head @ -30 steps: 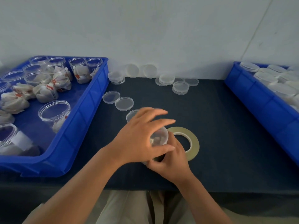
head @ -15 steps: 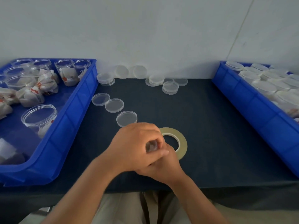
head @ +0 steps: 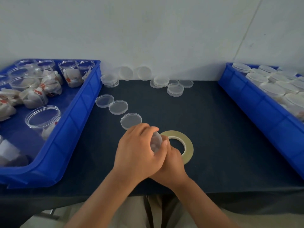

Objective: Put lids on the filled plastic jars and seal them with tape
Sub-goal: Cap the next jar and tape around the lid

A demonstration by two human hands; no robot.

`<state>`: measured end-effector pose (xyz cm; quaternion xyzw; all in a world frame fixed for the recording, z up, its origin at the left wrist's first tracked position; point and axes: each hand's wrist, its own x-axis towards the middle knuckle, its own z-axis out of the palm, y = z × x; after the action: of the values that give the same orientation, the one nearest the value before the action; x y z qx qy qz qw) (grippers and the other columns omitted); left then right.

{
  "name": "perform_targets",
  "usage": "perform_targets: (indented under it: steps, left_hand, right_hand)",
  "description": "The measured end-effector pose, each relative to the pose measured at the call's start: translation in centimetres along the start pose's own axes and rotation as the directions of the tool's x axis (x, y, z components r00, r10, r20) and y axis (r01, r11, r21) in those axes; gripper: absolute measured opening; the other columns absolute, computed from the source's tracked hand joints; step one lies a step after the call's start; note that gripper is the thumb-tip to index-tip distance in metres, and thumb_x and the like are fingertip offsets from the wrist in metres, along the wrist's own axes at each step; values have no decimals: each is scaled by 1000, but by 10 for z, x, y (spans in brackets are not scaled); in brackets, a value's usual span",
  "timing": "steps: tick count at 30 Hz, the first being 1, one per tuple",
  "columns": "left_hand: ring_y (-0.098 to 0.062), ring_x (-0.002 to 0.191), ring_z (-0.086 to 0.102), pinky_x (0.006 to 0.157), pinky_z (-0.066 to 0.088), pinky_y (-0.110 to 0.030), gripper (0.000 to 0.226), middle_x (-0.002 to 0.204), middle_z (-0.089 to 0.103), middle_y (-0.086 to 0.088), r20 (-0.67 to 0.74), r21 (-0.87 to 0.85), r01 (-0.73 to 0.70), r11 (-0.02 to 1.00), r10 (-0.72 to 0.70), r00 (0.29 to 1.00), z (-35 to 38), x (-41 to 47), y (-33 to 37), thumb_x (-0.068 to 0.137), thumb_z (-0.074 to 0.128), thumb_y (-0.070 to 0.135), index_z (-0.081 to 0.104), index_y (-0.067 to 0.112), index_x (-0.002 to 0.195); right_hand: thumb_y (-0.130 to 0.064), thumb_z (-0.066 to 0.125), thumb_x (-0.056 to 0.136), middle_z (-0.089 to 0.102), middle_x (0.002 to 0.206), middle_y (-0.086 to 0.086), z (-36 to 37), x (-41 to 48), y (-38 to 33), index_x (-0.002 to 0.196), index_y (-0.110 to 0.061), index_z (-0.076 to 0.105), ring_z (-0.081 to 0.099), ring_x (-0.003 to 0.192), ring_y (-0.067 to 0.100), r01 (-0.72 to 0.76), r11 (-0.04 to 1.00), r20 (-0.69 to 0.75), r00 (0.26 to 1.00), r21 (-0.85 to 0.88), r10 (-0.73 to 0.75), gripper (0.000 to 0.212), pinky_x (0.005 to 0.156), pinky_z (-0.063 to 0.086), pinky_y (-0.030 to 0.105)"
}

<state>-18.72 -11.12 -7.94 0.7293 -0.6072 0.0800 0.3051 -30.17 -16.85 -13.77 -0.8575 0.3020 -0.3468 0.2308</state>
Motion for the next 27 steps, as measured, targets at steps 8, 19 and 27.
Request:
perform_targets:
  steps: [8, 19, 27]
  left_hand:
    - [-13, 105, 71, 88, 60, -32, 43, 115, 75, 4, 45, -160, -181, 970, 190, 981, -6, 11, -21, 84, 73, 44, 80, 17, 115]
    - [-10, 125, 56, 97, 49, -27, 94, 143, 56, 10, 53, -99, 70, 993, -65, 997, -6, -8, -24, 77, 60, 88, 45, 32, 150]
    - [16, 123, 40, 91, 36, -2, 83, 137, 45, 33, 160, -306, 42, 951, 8, 987, -8, 13, -47, 82, 65, 76, 45, 36, 152]
  right_hand:
    - [-48, 87, 77, 68, 116, 0, 3, 2, 0, 134, -3, 62, 70, 83, 19, -48, 997, -41, 998, -53, 46, 77, 67, 57, 36]
    - [-76, 47, 95, 32, 168, -19, -70, -14, 62, 152, -36, 52, 15, 158, 3, 71, 893, 451, 879, -445, 155, 70, 127, 16, 29]
    - [-83, 35, 87, 54, 73, -13, -72, -21, 52, 81, -40, 44, 51, 64, 7, 5, 846, 351, 911, -533, 215, 45, 52, 35, 23]
